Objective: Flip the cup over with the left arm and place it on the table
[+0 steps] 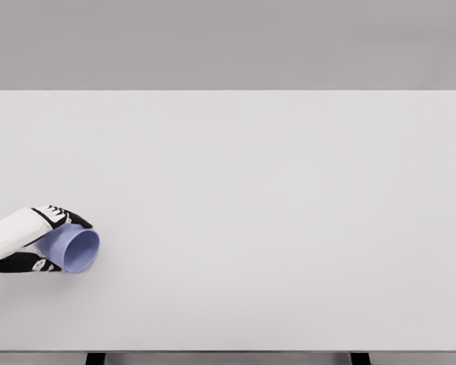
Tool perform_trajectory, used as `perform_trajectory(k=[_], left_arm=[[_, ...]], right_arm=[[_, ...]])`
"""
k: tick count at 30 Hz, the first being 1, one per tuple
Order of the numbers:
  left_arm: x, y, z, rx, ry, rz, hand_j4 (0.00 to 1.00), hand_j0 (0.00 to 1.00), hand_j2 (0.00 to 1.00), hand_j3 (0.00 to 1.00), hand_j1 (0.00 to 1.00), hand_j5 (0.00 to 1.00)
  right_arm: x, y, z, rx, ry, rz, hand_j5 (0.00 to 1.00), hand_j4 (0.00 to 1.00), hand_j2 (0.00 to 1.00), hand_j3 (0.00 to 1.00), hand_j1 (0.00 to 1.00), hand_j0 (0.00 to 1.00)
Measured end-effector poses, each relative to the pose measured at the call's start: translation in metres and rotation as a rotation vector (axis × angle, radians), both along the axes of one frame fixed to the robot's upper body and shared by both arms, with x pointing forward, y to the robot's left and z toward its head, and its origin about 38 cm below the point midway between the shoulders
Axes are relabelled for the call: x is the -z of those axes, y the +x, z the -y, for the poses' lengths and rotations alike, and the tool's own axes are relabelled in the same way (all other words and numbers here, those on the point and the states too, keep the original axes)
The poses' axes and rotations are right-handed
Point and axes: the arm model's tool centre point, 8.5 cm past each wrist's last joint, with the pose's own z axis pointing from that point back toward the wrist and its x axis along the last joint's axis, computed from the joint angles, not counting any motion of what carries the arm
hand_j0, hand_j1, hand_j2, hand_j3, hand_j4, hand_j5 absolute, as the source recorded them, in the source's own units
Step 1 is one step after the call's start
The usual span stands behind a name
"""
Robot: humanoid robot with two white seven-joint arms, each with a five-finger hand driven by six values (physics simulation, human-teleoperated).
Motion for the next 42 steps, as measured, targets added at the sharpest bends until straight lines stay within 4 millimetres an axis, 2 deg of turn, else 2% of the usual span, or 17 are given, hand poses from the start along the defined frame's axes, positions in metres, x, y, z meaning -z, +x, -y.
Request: perform_trajectory(k=[8, 18, 36, 42], left_arm=[[-0.012, 0.013, 0.004, -0.033, -0.093, 0.033, 0.57, 0.57, 0.57, 0.57, 0.57, 0.57], [-0.009, 0.02, 0.014, -0.079, -0.234, 0.043, 0.56, 0.56, 0.56, 0.56, 0.56, 0.56], [0.016, 0.023, 0.025, -0.181, -0.462, 0.007, 0.58, 0.58, 0.58, 0.58, 0.58, 0.58], [0.02, 0.03, 0.028, -0.206, -0.526, 0.01, 0.58, 0.58, 0.58, 0.58, 0.58, 0.58]], right_arm=[[0.0, 0.0, 0.0, 0.0, 0.0, 0.0, 1.0, 1.0, 1.0, 1.0, 1.0, 1.0], [0.0, 0.0, 0.0, 0.0, 0.0, 0.0, 1.0, 1.0, 1.0, 1.0, 1.0, 1.0], [0.0, 0.0, 0.0, 0.0, 0.0, 0.0, 1.0, 1.0, 1.0, 1.0, 1.0, 1.0], [0.0, 0.0, 0.0, 0.0, 0.0, 0.001, 1.0, 1.0, 1.0, 1.0, 1.0, 1.0]])
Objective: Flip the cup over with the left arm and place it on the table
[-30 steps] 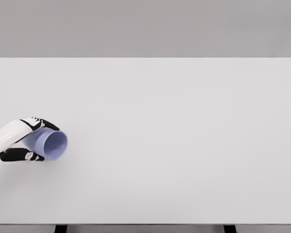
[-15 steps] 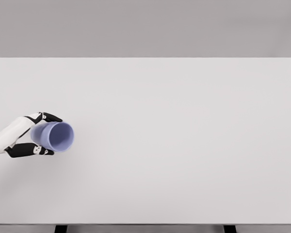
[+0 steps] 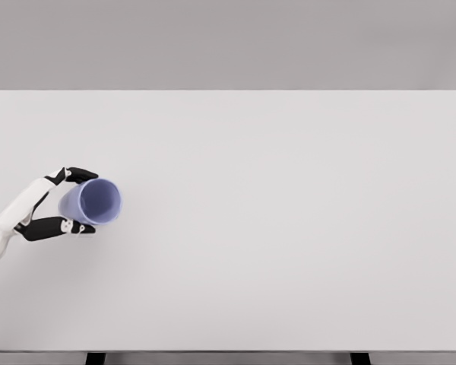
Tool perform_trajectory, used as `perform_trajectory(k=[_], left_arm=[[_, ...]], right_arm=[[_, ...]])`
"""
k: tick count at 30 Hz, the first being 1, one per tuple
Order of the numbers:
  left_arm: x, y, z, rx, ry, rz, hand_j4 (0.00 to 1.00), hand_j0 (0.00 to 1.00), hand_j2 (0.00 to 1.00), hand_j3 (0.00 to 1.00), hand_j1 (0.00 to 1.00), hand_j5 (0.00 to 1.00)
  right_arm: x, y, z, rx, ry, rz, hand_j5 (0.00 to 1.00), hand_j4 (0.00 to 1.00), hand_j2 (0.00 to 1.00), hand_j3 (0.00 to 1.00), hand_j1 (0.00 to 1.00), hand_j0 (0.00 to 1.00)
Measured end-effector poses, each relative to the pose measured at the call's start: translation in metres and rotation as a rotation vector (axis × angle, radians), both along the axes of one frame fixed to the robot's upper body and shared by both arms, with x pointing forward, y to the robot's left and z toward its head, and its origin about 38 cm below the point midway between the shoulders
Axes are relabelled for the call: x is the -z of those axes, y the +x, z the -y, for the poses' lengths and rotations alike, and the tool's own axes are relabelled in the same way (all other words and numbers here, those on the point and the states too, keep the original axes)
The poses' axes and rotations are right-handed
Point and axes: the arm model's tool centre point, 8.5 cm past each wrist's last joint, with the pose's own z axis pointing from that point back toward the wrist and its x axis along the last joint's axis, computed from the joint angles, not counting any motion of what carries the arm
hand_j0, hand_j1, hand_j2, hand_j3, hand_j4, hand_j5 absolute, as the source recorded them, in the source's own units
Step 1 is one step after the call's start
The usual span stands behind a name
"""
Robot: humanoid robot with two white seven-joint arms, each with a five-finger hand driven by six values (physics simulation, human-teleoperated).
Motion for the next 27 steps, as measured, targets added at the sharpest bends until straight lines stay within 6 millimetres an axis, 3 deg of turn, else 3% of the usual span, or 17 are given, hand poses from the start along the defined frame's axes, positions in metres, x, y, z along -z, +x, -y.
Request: perform_trajectory(k=[15, 27], left_arm=[[0.033, 0.014, 0.019, -0.065, -0.158, -0.034, 0.58, 0.58, 0.58, 0.58, 0.58, 0.58], [0.031, 0.019, 0.019, -0.092, -0.281, -0.043, 0.58, 0.58, 0.58, 0.58, 0.58, 0.58]], right_arm=[[0.0, 0.0, 0.0, 0.0, 0.0, 0.0, 1.0, 1.0, 1.0, 1.0, 1.0, 1.0], [0.0, 0.0, 0.0, 0.0, 0.0, 0.0, 1.0, 1.0, 1.0, 1.0, 1.0, 1.0]])
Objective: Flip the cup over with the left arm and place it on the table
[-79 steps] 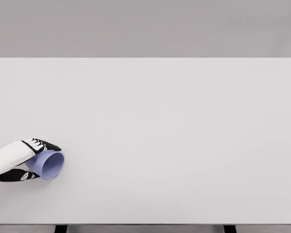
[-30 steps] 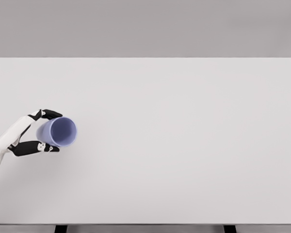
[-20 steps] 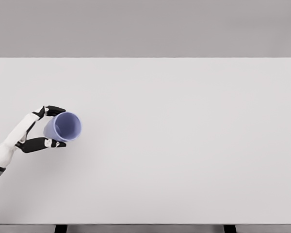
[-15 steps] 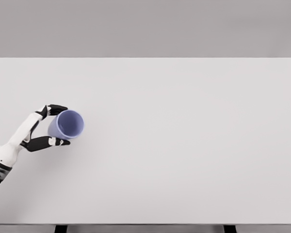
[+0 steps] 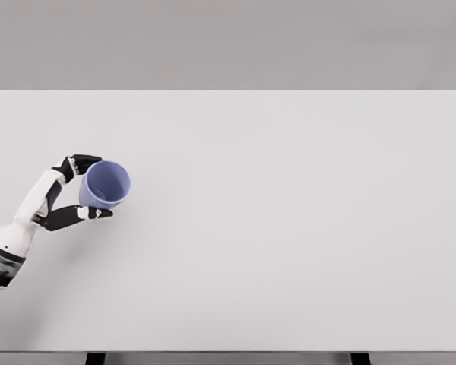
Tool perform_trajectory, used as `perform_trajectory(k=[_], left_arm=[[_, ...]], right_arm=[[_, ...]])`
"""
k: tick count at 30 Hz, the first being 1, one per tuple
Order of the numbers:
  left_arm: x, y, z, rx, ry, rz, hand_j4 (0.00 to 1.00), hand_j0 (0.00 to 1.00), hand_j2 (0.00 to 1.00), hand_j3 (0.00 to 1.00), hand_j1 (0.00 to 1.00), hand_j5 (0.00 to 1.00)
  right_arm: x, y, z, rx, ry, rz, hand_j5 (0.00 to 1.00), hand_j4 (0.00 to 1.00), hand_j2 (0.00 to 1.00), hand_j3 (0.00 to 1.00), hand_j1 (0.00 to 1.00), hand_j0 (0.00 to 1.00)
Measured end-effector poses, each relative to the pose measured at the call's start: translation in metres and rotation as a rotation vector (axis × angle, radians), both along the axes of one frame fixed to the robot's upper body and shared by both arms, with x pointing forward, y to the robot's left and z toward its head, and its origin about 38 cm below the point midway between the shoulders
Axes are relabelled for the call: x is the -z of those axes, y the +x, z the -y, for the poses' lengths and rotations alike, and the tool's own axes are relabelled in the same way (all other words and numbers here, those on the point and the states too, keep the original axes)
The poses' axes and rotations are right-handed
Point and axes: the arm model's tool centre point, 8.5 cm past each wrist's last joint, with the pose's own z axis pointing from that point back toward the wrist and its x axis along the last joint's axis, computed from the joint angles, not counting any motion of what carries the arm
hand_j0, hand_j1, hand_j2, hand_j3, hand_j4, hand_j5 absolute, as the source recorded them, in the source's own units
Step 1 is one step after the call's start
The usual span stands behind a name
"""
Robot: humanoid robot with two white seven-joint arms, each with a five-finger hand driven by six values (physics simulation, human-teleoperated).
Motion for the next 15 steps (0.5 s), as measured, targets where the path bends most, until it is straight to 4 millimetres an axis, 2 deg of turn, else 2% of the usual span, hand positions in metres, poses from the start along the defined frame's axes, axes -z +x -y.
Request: perform_trajectory(k=[15], left_arm=[[0.0074, 0.0008, 0.0081, -0.048, -0.209, -0.027, 0.59, 0.59, 0.59, 0.59, 0.59, 0.59]], right_arm=[[0.0, 0.0, 0.0, 0.0, 0.0, 0.0, 1.0, 1.0, 1.0, 1.0, 1.0, 1.0]])
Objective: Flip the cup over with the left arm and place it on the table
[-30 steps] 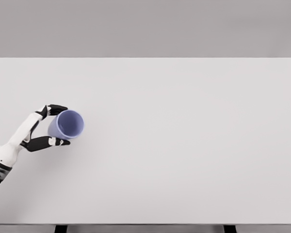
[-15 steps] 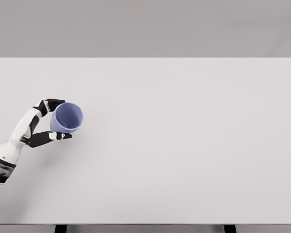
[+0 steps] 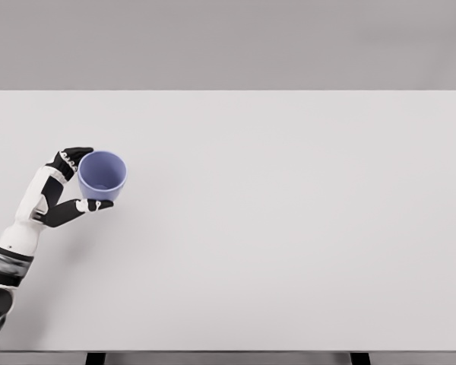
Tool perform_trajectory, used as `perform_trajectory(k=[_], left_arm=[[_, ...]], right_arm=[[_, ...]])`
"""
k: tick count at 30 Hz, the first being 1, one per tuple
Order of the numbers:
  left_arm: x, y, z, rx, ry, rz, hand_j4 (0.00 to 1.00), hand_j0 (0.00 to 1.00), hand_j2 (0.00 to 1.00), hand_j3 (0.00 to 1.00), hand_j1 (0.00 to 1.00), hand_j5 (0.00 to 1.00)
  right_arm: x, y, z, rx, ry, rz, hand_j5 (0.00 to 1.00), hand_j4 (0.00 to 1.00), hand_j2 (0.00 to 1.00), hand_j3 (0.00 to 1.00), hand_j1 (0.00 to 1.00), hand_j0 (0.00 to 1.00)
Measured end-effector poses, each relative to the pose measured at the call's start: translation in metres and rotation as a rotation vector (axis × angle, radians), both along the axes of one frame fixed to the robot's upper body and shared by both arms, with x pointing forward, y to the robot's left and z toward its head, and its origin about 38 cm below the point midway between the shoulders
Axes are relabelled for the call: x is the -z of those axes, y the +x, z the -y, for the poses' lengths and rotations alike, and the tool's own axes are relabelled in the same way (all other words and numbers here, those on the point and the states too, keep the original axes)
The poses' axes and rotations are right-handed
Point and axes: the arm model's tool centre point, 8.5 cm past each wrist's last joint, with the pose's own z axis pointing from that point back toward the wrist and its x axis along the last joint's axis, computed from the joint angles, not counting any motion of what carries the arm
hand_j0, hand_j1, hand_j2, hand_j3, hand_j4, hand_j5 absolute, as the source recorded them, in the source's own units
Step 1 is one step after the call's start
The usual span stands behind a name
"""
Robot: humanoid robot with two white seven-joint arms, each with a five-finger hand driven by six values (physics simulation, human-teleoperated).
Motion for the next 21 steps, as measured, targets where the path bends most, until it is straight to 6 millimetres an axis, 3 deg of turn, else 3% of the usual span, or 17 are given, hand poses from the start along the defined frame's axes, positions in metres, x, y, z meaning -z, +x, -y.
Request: perform_trajectory(k=[15, 21], left_arm=[[0.014, -0.003, 0.021, -0.035, -0.176, -0.024, 0.6, 0.6, 0.6, 0.6, 0.6, 0.6], [0.025, -0.003, 0.018, -0.062, -0.217, -0.059, 0.6, 0.6, 0.6, 0.6, 0.6, 0.6]], right_arm=[[0.0, 0.0, 0.0, 0.0, 0.0, 0.0, 1.0, 1.0, 1.0, 1.0, 1.0, 1.0], [0.0, 0.0, 0.0, 0.0, 0.0, 0.0, 1.0, 1.0, 1.0, 1.0, 1.0, 1.0]])
